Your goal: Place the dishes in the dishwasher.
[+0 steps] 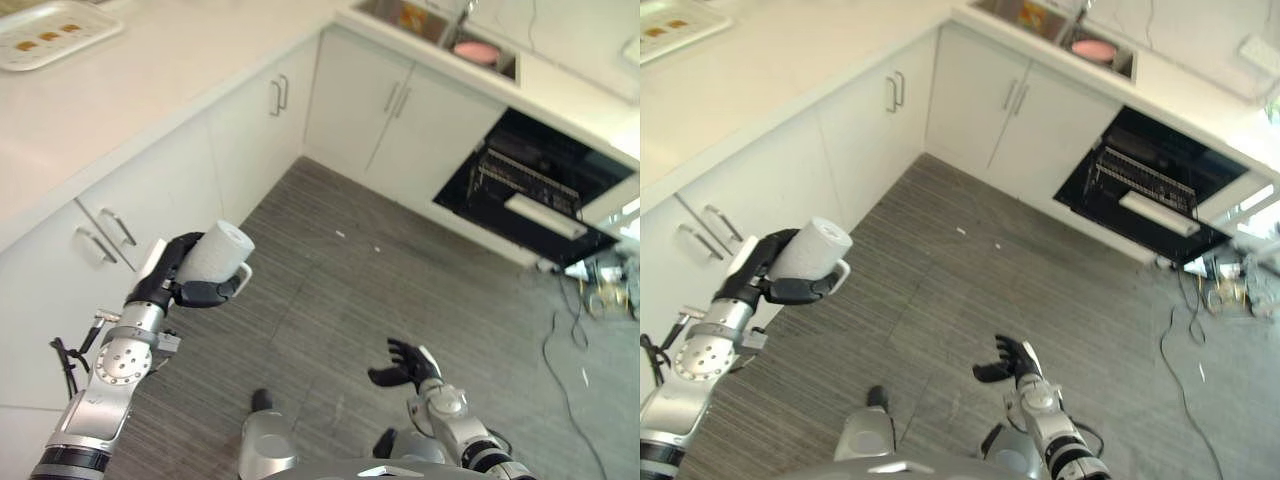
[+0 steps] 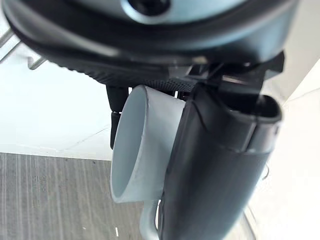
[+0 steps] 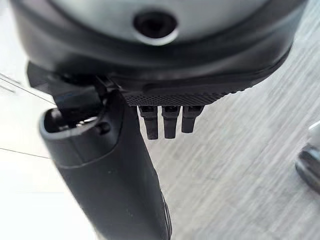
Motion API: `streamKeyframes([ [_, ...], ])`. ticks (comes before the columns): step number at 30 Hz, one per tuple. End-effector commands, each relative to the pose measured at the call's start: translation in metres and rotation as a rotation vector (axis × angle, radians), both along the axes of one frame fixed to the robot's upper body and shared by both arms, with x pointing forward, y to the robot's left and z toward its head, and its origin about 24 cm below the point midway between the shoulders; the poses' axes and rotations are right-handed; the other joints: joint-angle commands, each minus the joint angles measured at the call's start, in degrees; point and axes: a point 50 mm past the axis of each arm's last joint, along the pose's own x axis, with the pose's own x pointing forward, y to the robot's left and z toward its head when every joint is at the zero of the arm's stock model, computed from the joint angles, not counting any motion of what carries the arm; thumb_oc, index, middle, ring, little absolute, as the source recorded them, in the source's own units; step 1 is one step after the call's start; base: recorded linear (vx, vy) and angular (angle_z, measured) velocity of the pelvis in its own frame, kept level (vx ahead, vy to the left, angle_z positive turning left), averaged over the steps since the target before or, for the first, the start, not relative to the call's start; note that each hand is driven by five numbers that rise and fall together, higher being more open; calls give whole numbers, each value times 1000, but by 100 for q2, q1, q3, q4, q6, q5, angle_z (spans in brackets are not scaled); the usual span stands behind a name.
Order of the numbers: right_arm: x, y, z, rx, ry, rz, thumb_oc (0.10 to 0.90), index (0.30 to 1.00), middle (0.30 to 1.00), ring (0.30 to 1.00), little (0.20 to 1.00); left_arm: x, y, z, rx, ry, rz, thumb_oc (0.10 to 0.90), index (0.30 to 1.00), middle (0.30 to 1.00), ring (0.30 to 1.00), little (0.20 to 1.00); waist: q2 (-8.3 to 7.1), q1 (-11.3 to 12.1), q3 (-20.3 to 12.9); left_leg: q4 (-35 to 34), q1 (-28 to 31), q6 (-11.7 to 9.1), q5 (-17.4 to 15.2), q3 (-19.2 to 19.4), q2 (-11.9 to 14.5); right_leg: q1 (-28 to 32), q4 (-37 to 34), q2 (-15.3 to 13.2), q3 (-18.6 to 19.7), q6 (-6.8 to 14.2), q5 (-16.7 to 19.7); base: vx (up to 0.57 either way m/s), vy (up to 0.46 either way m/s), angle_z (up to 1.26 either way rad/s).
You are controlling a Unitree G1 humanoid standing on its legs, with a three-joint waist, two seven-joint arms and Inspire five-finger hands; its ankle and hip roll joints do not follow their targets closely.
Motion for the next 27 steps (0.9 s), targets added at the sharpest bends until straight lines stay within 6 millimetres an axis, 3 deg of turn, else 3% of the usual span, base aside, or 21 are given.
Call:
streamKeyframes([
  [1, 37, -20, 47, -23, -262, -5, 800, 900, 900, 900, 900, 3, -16, 44, 60, -243, -97, 400, 300, 300, 300, 300, -164, 156, -531, -103, 895, -808, -756, 227, 217, -263, -1997, 167, -560, -23, -57, 341, 165, -17],
  [3, 44, -17, 66, -22, -345, 34, 800, 900, 900, 900, 900, 4, -16, 44, 43, -269, -79, 400, 300, 300, 300, 300, -135, 261, -483, 29, 1065, -807, -955, 555, 160, -309, -2650, 69, -859, -87, 45, 378, 233, -66],
  [5, 49, -16, 82, -3, -420, 56, 800, 900, 900, 900, 900, 6, -17, 43, 21, -286, -75, 400, 300, 300, 300, 300, -108, 275, -494, 261, 1254, -799, -1285, 697, 52, -286, -2610, -47, -990, -153, 22, 478, 238, -95],
  [8, 44, -26, 89, 2, -454, 33, 800, 900, 900, 900, 900, 9, -25, 41, 2, -280, -106, 400, 300, 300, 300, 300, -310, 106, -725, 1184, 1434, -876, -1925, 530, -134, 282, -2772, 180, -672, -118, 397, 777, 214, -34],
  [9, 40, -29, 86, 6, -443, 20, 800, 900, 900, 900, 900, 9, -27, 37, -1, -263, -114, 400, 300, 300, 300, 300, -270, -6, -791, 1825, 1434, -1042, -1907, 452, -41, 402, -2759, 404, -432, -147, 478, 781, 154, 35],
  [10, 37, -29, 83, 9, -434, 17, 800, 900, 900, 900, 900, 9, -28, 34, -8, -251, -117, 400, 300, 300, 300, 300, -244, -36, -858, 2410, 1376, -1194, -1659, 461, 70, 515, -2748, 553, -421, -239, 518, 672, 78, 71],
  [11, 34, -29, 80, 11, -417, 13, 800, 900, 900, 900, 900, 9, -29, 31, -17, -236, -120, 400, 300, 300, 300, 300, -145, -14, -897, 3163, 1186, -1418, -1282, 436, 333, 668, -2813, 779, -473, -407, 466, 542, 33, 54],
  [12, 31, -29, 78, 15, -408, 17, 800, 900, 900, 900, 900, 8, -28, 31, -19, -231, -121, 400, 300, 300, 300, 300, -89, 26, -878, 3839, 1015, -1578, -836, 402, 422, 844, -2821, 897, -476, -572, 365, 408, -17, 16],
  [13, 29, -30, 77, 17, -400, 16, 800, 900, 900, 900, 900, 7, -27, 32, -17, -233, -118, 400, 300, 300, 300, 300, -22, 63, -811, 4627, 666, -1744, -594, 273, 583, 946, -2864, 1072, -456, -763, 239, 365, -7, -21],
  [14, 28, -33, 75, 7, -391, 8, 800, 900, 900, 900, 900, 6, -24, 32, -5, -232, -107, 400, 300, 300, 300, 300, -78, 95, -752, 5209, 376, -1748, -449, 341, 730, 1125, -2957, 1118, -446, -855, 113, 309, -10, -39],
  [15, 28, -33, 74, -5, -388, 12, 800, 900, 900, 900, 900, 8, -22, 37, -1, -246, -104, 400, 300, 300, 300, 300, -79, 97, -688, 5427, -30, -1663, -612, 331, 1020, 1207, -3042, 1234, -446, -974, -8, 285, 72, -54],
  [16, 28, -30, 73, 1, -379, 25, 800, 900, 900, 900, 900, 9, -22, 38, -9, -251, -102, 400, 300, 300, 300, 300, -67, 124, -633, 5293, -297, -1583, -759, 325, 1042, 1279, -3069, 1267, -374, -990, -80, 371, 311, -72],
  [17, 30, -26, 72, 17, -377, 31, 800, 900, 900, 900, 900, 9, -22, 39, -17, -263, -94, 400, 300, 300, 300, 300, -15, 200, -604, 4040, -575, -1349, -1154, 424, 1205, 1317, -3092, 1297, -351, -873, -198, 273, 302, -45],
  [18, 31, -26, 72, 17, -378, 32, 800, 900, 900, 900, 900, 9, -22, 39, -17, -263, -94, 400, 300, 300, 300, 300, -40, 207, -608, 3979, -544, -1320, -1138, 468, 1161, 1302, -3082, 1253, -341, -859, -184, 262, 390, -30],
  [19, 34, -23, 73, 22, -382, 45, 800, 900, 900, 900, 900, 9, -22, 39, -23, -265, -92, 400, 300, 300, 300, 300, -49, 243, -600, 2988, -604, -1203, -1171, 531, 1169, 1289, -3054, 1177, -287, -778, -223, 133, 291, -28],
  [20, 36, -20, 73, 23, -385, 57, 800, 900, 900, 900, 900, 9, -22, 39, -24, -267, -92, 400, 300, 300, 300, 300, 2, 281, -583, 2233, -705, -1227, -984, 486, 1273, 1332, -3075, 1213, -255, -747, -269, 214, 406, -59],
  [21, 39, -17, 75, 19, -388, 77, 800, 900, 900, 900, 900, 8, -20, 39, -25, -274, -81, 400, 300, 300, 300, 300, 8, 356, -545, 1296, -763, -1300, -549, 299, 1204, 1381, -3098, 1250, -176, -719, -335, 283, 411, -51],
  [22, 42, -13, 76, 14, -391, 102, 800, 900, 900, 900, 900, 7, -17, 37, -25, -270, -59, 400, 300, 300, 300, 300, 35, 500, -490, 556, -841, -1389, -360, -157, 1159, 1491, -3086, 1332, -29, -713, -483, 203, 274, -42],
  [23, 42, -13, 76, 14, -392, 102, 800, 900, 900, 900, 900, 8, -17, 38, -25, -272, -59, 400, 300, 300, 300, 300, 31, 494, -478, 458, -794, -1393, -290, -146, 1145, 1492, -3079, 1328, -35, -721, -487, 310, 397, -63],
  [24, 44, -14, 75, 4, -394, 91, 800, 900, 900, 900, 900, 11, -18, 38, -15, -274, -67, 400, 300, 300, 300, 300, 91, 498, -341, -532, -943, -1579, 167, -490, 1311, 1680, -2998, 1388, 142, -764, -757, 258, 380, -90],
  [27, 45, -17, 74, 13, -388, 54, 800, 900, 900, 900, 900, 11, -16, 40, 2, -270, -66, 400, 300, 300, 300, 300, 133, 533, -360, -334, -1001, -1593, 296, -437, 1266, 1743, -2459, 1378, 301, -706, -965, 335, 492, -56],
])
